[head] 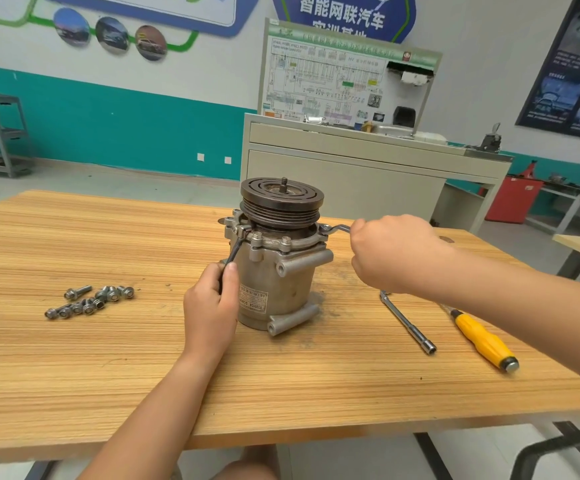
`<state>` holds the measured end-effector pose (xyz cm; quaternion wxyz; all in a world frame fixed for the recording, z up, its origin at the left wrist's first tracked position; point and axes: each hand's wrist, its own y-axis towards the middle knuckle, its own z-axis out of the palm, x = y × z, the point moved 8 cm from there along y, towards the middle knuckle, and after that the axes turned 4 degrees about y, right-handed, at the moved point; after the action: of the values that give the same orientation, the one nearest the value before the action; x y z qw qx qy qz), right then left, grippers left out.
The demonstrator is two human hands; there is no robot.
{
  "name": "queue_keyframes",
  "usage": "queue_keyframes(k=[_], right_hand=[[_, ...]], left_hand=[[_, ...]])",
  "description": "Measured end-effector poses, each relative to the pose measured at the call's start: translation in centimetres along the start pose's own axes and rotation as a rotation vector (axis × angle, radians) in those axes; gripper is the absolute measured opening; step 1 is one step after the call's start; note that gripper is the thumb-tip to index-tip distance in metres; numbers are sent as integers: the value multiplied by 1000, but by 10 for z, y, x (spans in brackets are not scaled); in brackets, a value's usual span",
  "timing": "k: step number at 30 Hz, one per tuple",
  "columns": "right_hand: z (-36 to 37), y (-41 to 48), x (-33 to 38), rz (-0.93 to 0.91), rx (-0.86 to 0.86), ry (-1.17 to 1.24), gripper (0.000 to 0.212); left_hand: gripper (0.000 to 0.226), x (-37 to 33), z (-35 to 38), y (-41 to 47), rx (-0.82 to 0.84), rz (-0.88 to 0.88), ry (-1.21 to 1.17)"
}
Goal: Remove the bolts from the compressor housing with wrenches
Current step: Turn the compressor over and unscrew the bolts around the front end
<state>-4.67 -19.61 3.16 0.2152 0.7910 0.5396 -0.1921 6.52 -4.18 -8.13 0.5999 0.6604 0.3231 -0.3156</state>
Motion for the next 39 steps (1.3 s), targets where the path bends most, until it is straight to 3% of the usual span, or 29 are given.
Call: queue_keyframes(k=[11, 14, 17, 19, 21, 26, 29, 32, 39], right_hand=[[20, 27, -26, -131, -5, -193, 25], [21, 52, -33, -135, -110, -149, 29], [20, 71, -35, -247, -319, -29, 45], [17, 80, -30, -303, -446, 92, 45], [19, 89, -15, -327, -466, 189, 38], [29, 93, -20, -150, -504, 341, 33], [29, 70, -57, 58, -577, 638, 30], [27, 40, -75, 109, -575, 828, 29], [14, -13, -37, 46, -359, 375, 26]], left_hand=[[42, 0, 1, 0, 16, -4, 0], [42, 0, 1, 0, 15, 0, 0], [41, 0, 0, 1, 21, 9, 3], [41, 0, 0, 1, 15, 11, 8], [42, 0, 0, 1, 8, 19, 8], [41, -1, 0, 1, 9, 21, 7], [40, 0, 1, 0, 19, 4, 0], [41, 0, 1, 0, 20, -3, -1], [40, 1, 1, 0, 20, -16, -16]])
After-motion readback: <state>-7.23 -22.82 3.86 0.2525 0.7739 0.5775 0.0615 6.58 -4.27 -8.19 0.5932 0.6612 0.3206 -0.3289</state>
